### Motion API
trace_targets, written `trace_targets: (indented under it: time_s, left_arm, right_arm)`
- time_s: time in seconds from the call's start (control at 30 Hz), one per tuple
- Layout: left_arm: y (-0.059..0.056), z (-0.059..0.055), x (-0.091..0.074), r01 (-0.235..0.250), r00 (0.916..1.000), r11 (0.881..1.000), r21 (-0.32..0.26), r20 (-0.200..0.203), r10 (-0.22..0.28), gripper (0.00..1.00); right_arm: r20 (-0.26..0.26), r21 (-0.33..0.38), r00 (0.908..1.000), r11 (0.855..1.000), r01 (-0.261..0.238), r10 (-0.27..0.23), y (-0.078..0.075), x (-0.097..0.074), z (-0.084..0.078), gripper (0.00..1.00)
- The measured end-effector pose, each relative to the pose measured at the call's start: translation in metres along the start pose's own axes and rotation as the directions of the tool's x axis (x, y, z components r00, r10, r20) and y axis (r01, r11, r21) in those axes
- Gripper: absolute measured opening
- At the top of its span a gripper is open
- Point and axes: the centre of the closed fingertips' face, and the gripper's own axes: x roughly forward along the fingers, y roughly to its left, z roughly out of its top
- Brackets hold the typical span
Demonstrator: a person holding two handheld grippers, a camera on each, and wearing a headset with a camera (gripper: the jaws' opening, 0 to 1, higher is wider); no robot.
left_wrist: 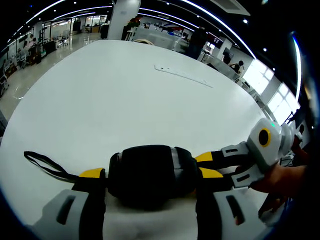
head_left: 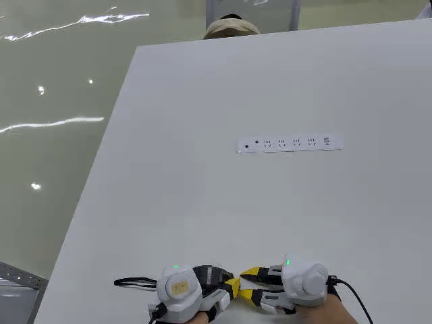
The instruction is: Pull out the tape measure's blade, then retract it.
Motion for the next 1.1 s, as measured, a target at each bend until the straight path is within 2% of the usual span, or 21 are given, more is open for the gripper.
trace_targets:
  time_s: [0.4,0.5,0.57,0.8,0.93,1.0,1.1]
  left_arm:
    - [-0.006,-0.002,-0.003,0.058,0.9982,0.997,0.047,0.009,-0.059,0.74]
    - [-0.004,-0.005,-0.004,0.065,0.9978,0.994,0.083,0.006,-0.066,0.74]
    - [-0.001,-0.007,-0.005,0.066,0.9977,0.995,0.073,0.005,-0.067,0.75]
    - [0.001,-0.012,-0.008,0.095,0.9954,0.99,0.102,-0.001,-0.096,0.75]
    - [-0.001,-0.012,-0.01,0.109,0.994,0.988,0.109,-0.002,-0.109,0.75]
    - [0.002,-0.011,-0.011,0.105,0.9944,0.987,0.126,0.001,-0.106,0.75]
    - [0.005,-0.01,-0.012,0.107,0.9942,0.987,0.119,0.003,-0.108,0.75]
  right_arm:
    - [0.034,0.031,0.9987,0.999,0.036,-0.037,0.001,-0.013,0.004,0.21]
    - [0.047,0.038,0.9977,0.998,0.047,-0.049,0.0,-0.017,0.006,0.21]
    - [0.053,0.041,0.997,0.998,0.054,-0.056,0.001,-0.019,0.007,0.21]
    - [0.077,0.079,0.9928,0.993,0.086,-0.092,0.004,-0.026,0.006,0.22]
    - [0.081,0.093,0.9911,0.991,0.098,-0.106,0.005,-0.03,0.006,0.23]
    - [0.094,0.106,0.9886,0.989,0.107,-0.117,0.005,-0.033,0.009,0.23]
    - [0.093,0.112,0.9875,0.987,0.117,-0.128,0.005,-0.034,0.009,0.24]
